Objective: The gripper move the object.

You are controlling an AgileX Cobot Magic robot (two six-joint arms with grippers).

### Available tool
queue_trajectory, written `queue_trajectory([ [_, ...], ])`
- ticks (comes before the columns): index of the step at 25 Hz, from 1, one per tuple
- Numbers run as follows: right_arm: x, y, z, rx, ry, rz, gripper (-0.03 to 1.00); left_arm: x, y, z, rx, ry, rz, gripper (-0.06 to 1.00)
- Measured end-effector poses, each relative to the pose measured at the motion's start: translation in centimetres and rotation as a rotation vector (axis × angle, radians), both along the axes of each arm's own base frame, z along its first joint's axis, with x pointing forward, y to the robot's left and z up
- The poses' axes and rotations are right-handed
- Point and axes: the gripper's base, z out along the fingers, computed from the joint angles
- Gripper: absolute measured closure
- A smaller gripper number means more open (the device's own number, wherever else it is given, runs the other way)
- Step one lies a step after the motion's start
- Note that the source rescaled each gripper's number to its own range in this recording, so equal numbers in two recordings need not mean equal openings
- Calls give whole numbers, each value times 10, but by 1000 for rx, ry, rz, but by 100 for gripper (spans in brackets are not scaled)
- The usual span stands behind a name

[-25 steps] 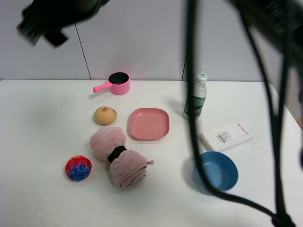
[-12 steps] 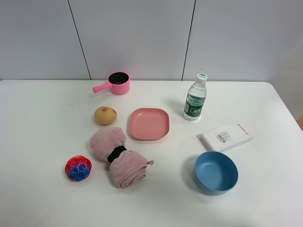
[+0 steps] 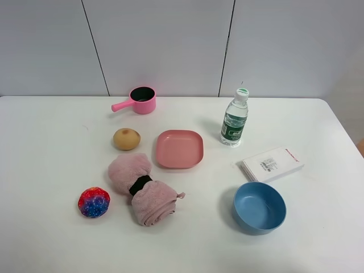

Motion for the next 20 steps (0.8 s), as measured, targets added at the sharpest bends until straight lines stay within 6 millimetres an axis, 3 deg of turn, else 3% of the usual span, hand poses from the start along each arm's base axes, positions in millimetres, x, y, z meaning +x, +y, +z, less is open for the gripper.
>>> queue_trajectory([
  [8,-60,-57,-40,-16,31,23,42,0,0,0,0,0,0,-6],
  [15,-102,-79,-92,19,123,185,42,0,0,0,0,0,0,-6],
  [20,-118,-86,-113,75,159,252,42,0,0,0,0,0,0,-6],
])
